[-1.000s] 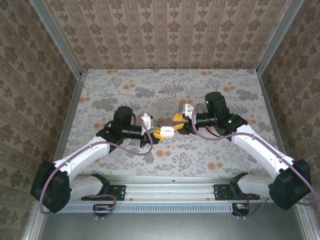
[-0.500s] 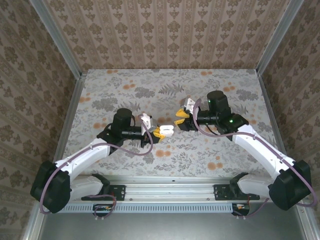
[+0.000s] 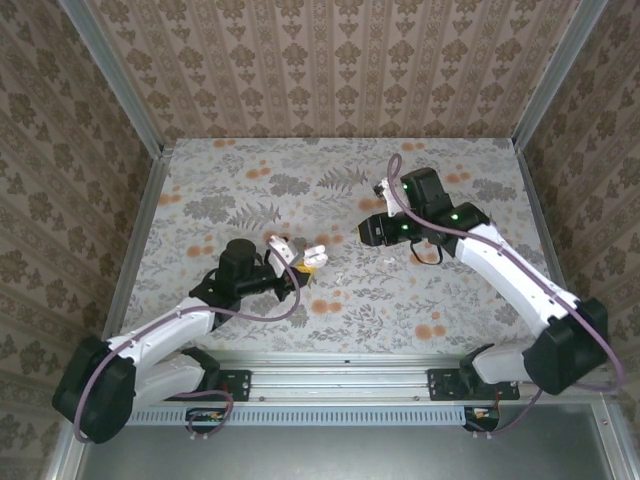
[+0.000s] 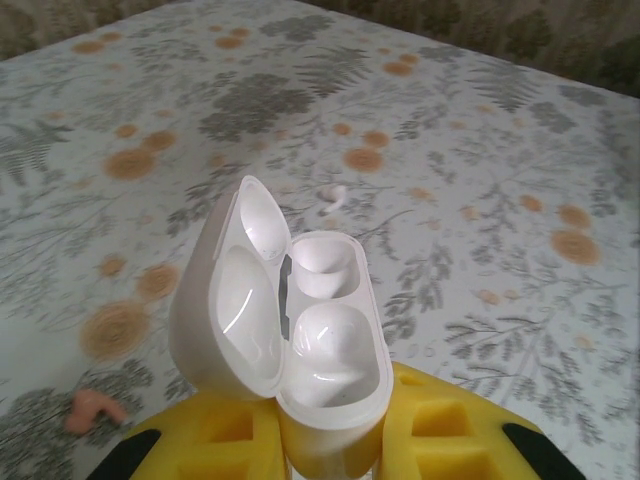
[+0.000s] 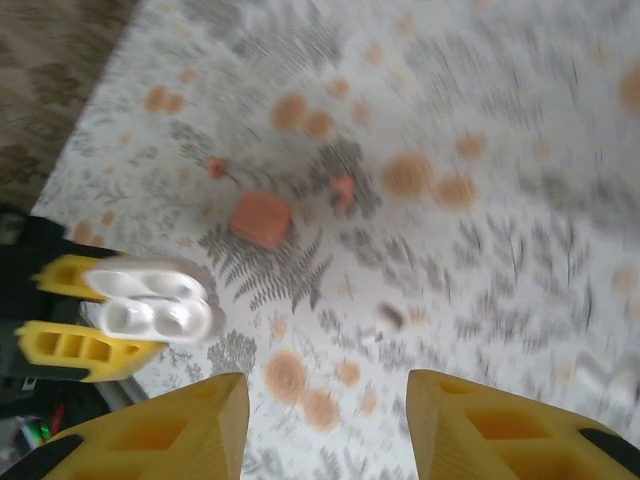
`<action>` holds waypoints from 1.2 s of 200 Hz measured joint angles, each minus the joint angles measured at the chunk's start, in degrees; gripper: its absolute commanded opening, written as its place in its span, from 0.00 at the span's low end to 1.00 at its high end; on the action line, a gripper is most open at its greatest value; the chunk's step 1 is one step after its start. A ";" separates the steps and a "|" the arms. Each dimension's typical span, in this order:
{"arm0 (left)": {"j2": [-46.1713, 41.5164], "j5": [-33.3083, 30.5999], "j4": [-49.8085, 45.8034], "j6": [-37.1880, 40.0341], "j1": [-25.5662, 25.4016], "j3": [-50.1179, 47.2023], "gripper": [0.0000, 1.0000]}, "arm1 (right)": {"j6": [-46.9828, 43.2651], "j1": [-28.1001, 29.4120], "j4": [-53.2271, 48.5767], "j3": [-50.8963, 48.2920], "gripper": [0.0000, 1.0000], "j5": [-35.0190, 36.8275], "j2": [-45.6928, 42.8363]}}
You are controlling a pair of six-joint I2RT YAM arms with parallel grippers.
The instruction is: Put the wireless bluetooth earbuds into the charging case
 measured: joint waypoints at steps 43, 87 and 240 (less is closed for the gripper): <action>-0.96 -6.49 0.57 -0.22 -0.48 -2.34 0.18 | 15.45 1.97 -9.38 2.19 0.46 2.62 8.87; -2.29 -9.92 0.52 -0.17 -0.70 -2.62 0.18 | 23.32 5.86 -13.35 8.00 0.46 4.35 18.58; -5.95 -14.03 -2.08 0.04 -0.70 -3.34 0.18 | 25.18 10.25 -14.60 14.95 0.40 4.76 37.40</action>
